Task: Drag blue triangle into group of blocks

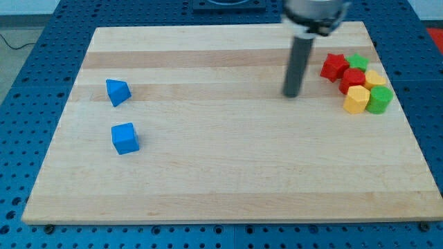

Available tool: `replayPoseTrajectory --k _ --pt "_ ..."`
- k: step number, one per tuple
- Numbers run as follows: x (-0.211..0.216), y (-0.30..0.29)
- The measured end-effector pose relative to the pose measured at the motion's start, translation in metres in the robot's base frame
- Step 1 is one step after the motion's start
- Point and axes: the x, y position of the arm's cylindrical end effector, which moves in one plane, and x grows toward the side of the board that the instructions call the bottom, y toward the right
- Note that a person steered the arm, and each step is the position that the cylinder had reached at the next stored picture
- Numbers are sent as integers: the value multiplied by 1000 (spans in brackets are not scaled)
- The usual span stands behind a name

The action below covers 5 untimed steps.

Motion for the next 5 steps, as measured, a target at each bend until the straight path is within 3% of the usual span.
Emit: replayPoseTrajectory --k 2,3,4,5 --pt "-87 -127" --pt "-89 -279" --pt "-75 -379" --pt "-49 -381"
